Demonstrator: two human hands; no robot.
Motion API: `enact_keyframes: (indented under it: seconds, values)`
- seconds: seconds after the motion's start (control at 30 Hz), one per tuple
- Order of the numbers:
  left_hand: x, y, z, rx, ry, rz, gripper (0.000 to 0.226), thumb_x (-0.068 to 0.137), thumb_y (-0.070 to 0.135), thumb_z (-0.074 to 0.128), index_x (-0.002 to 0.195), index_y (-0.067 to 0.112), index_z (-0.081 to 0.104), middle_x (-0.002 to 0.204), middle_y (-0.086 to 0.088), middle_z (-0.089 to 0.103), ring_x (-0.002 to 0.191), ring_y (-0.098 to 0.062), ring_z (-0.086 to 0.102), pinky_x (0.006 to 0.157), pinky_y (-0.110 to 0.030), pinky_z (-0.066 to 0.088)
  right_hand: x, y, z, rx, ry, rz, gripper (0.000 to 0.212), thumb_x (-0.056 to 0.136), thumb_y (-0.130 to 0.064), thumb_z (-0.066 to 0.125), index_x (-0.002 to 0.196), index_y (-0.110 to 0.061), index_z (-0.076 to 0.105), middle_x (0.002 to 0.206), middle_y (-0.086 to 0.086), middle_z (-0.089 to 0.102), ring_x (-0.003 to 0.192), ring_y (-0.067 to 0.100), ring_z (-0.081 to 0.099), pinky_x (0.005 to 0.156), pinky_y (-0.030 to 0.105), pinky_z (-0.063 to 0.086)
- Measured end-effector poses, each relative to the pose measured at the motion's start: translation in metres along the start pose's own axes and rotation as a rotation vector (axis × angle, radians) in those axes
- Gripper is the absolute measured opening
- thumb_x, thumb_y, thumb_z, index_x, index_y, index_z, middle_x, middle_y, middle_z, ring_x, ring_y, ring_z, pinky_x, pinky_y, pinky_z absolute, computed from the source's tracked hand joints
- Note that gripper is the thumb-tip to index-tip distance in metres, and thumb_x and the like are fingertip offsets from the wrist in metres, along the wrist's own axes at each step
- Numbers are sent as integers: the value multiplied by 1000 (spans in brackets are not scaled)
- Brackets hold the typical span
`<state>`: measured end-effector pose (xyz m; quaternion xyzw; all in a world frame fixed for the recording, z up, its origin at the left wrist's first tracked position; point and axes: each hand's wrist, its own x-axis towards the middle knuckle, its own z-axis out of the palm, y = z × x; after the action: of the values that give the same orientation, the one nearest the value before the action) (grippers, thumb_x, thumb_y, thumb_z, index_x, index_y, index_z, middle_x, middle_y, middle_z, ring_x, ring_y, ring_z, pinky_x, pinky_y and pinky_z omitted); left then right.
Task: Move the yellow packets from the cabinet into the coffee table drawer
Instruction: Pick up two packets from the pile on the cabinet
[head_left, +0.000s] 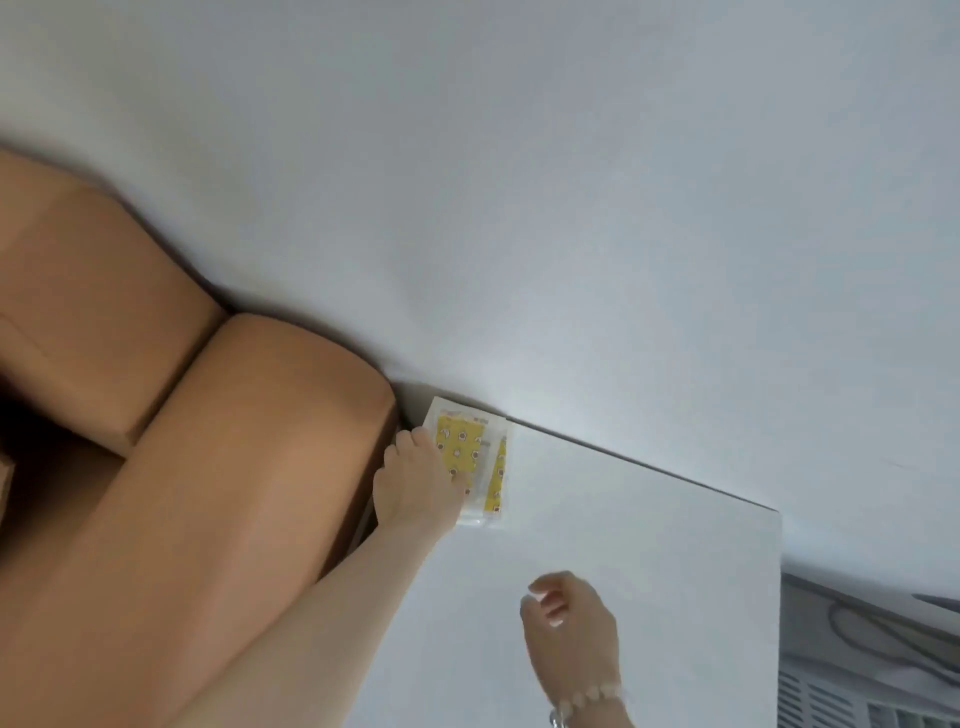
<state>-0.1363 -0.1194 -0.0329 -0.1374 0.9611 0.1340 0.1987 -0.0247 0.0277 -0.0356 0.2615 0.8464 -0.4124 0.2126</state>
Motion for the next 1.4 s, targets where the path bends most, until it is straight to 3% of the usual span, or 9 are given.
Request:
enact_keyframes:
  seconds: [0.1, 0.3, 0.5, 0.77, 0.9, 1.03, 1.13, 1.23, 1.4]
  values:
    - [2, -4, 20, -22, -54, -62, 65, 81, 54, 64, 120, 9, 39, 122, -5, 49, 113, -21, 51, 85, -31, 44, 25, -13, -15, 126, 48, 131, 10, 87, -16, 58, 80, -24, 59, 84, -3, 60, 67, 4, 52, 54, 15, 35]
    - [21, -22, 41, -198, -113, -107, 68, 74, 39, 78, 120, 6, 41, 122, -10, 48, 109, -28, 55, 83, -36, 45, 47, -16, -10, 183, -1, 226, 10, 91, -22, 53, 95, -19, 62, 91, -7, 59, 65, 1, 48, 44, 15, 34]
    - [23, -34, 48, -328, -78, -143, 60, 66, 35, 84, 107, 8, 50, 105, -7, 60, 99, -26, 58, 82, -43, 50, 35, 4, 5, 193, -55, 314, 8, 88, -20, 55, 93, -18, 61, 81, -12, 57, 65, 0, 49, 53, 17, 34]
    - [18, -48, 38, -432, 7, -126, 26, 83, 19, 69, 100, 11, 51, 99, -2, 62, 91, -23, 56, 69, -30, 40, 45, 5, -1, 288, 7, 403, 15, 88, -24, 56, 97, -14, 63, 94, -1, 63, 78, 14, 56, 56, 21, 36]
    - [-6, -35, 28, -722, 64, -151, 21, 79, 14, 73, 94, 13, 57, 90, 3, 65, 83, -18, 60, 65, -27, 41, 56, -1, -6, 508, -34, 444, 24, 87, -32, 62, 96, -10, 63, 90, 4, 64, 78, 15, 58, 77, 29, 46]
    - [-45, -7, 34, -901, -143, -117, 21, 72, 16, 79, 78, 20, 60, 81, 0, 70, 79, -21, 66, 70, -33, 50, 60, -23, -15, 734, -306, 438, 37, 86, -47, 59, 106, -16, 61, 104, 5, 67, 98, 22, 63, 91, 35, 49]
    - [-66, 7, 43, -976, -377, -65, 25, 69, 13, 81, 87, 17, 65, 80, -2, 74, 79, -20, 70, 78, -38, 54, 54, -35, -23, 931, -577, 394, 43, 83, -45, 55, 109, -13, 67, 109, 13, 69, 99, 29, 65, 95, 41, 49]
    - [-70, 13, 54, -970, -444, -87, 24, 71, 11, 80, 90, 17, 65, 81, -4, 74, 80, -23, 70, 74, -33, 54, 51, -23, -25, 923, -561, 334, 38, 75, -30, 61, 106, -8, 67, 103, 14, 70, 89, 29, 68, 83, 37, 55]
    - [-69, 22, 64, -943, -448, -78, 31, 71, 12, 80, 95, 24, 66, 83, -1, 74, 80, -16, 70, 76, -35, 57, 53, -5, -16, 931, -442, 362, 27, 75, -17, 69, 100, -7, 70, 102, 18, 70, 100, 38, 65, 95, 52, 48]
